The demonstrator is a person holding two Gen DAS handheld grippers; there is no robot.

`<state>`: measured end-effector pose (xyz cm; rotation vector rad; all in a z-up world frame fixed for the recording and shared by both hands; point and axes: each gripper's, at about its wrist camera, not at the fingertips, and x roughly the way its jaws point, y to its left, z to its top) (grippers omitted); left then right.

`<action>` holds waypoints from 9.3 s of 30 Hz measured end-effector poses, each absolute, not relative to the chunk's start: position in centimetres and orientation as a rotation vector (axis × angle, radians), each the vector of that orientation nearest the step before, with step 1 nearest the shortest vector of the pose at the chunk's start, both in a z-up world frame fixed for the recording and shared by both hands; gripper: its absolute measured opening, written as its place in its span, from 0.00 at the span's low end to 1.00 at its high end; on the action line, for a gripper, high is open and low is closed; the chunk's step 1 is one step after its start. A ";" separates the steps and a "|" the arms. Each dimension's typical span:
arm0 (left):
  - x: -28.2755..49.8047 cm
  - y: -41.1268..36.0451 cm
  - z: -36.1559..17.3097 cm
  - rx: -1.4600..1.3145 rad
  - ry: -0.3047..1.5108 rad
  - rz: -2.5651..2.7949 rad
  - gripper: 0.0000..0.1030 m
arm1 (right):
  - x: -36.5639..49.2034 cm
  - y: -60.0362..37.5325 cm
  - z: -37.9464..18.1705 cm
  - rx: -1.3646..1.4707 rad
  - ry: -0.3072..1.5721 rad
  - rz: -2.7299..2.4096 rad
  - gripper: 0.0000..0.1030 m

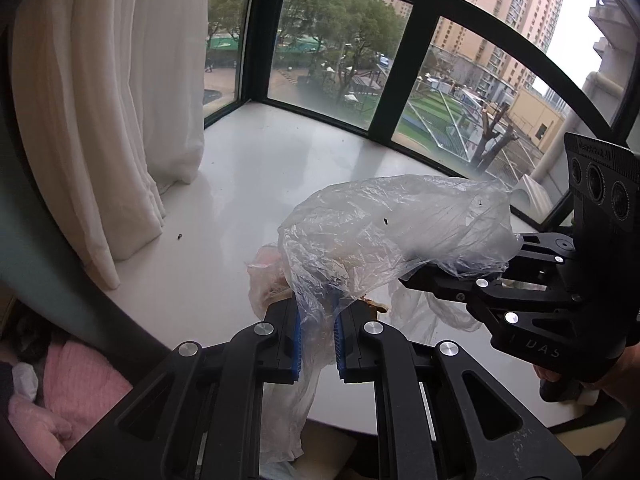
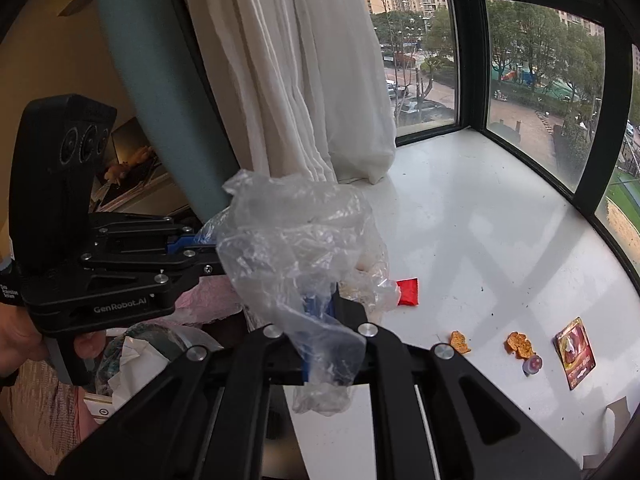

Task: Collect trash
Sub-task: 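Lift the shell bag with both tools and carry it over the bin, then open both tools to drop the shell bag into the bin, then move both tools back over the sill toward the remaining wrappers, then lower the right tool onto the red-and-yellow card package and close it, then lift the card package with the right tool while the left tool approaches the red candy packet, then close the left tool on the red candy packet while the right tool holds the card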

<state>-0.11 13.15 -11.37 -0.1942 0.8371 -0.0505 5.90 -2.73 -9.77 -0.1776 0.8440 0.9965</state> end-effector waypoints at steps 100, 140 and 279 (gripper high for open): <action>-25.2 18.3 -19.5 -0.336 0.896 0.160 0.94 | -15.0 2.0 -15.6 -0.403 0.897 1.159 0.87; 0.2 4.5 -16.1 -0.051 0.908 -0.225 0.94 | 4.0 -16.4 -13.4 -0.128 0.846 0.642 0.87; 21.0 12.0 -35.6 0.052 1.057 -0.189 0.80 | 27.4 -6.0 -30.6 -0.299 0.971 1.080 0.69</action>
